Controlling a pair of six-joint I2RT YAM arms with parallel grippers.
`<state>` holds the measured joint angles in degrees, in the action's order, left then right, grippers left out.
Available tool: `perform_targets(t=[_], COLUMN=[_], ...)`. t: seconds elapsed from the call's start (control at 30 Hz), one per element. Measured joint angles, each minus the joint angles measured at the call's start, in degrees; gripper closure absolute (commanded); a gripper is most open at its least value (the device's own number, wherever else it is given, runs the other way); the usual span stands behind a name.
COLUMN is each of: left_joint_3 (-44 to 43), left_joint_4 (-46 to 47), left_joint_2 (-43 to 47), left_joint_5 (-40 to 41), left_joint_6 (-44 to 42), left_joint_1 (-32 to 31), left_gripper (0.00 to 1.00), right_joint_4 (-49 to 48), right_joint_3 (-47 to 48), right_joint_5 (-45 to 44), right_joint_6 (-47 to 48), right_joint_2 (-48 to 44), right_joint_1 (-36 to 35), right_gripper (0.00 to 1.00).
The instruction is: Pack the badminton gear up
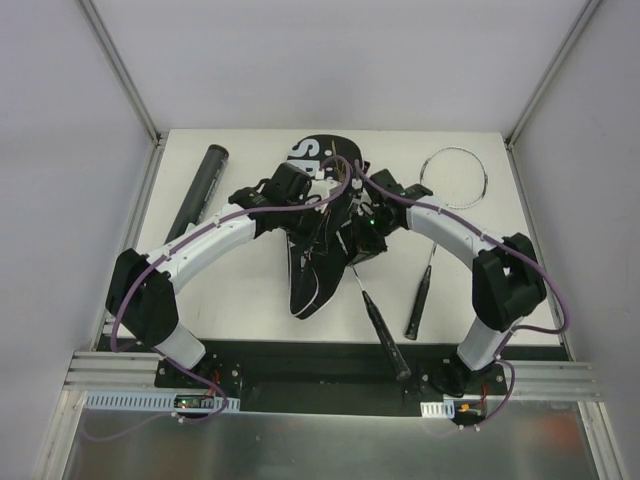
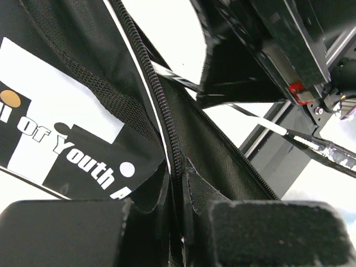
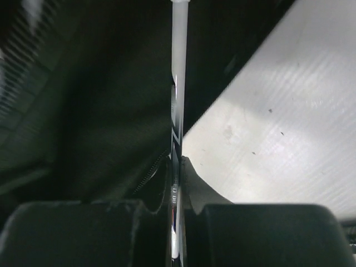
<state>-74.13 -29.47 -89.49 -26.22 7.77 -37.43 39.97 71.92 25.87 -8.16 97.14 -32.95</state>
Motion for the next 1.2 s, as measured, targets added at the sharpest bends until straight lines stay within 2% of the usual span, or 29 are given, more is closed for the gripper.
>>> perform_targets(t=[0.23, 0.43, 0.67, 0.93, 1.2], left_joint_3=[2.1, 6.16, 10.19, 13.66, 13.62], left_joint_4=[1.29, 4.74, 8.9, 13.42, 14.25], left_joint_2=[1.18, 5.09, 8.2, 11.1, 10.19], left_joint_5=[-0.09, 2.03, 1.97, 1.25, 0.9], left_joint_6=[-2.19, -1.44, 2.16, 3.48, 4.87], left_joint_1=[-2.16, -4.68, -5.11, -4.83, -4.39], left_gripper=[1.0, 1.0, 1.0, 1.0, 1.0], right_joint_4=[-0.83, -5.6, -13.66, -13.49, -11.02], right_joint_3=[13.22, 13.27, 12.0, 13.11, 17.59], right_joint_5=[-1.97, -6.29, -10.91, -11.5, -15.06], right_joint_6=[-11.47, -24.98, -33.0, -36.13, -35.85], right_joint_2=[6.95, 7.91, 10.71, 12.46, 16.2], right_joint_1=[0.44, 0.48, 1.53, 4.59, 3.23], right_gripper=[0.99, 1.0, 1.0, 1.0, 1.0])
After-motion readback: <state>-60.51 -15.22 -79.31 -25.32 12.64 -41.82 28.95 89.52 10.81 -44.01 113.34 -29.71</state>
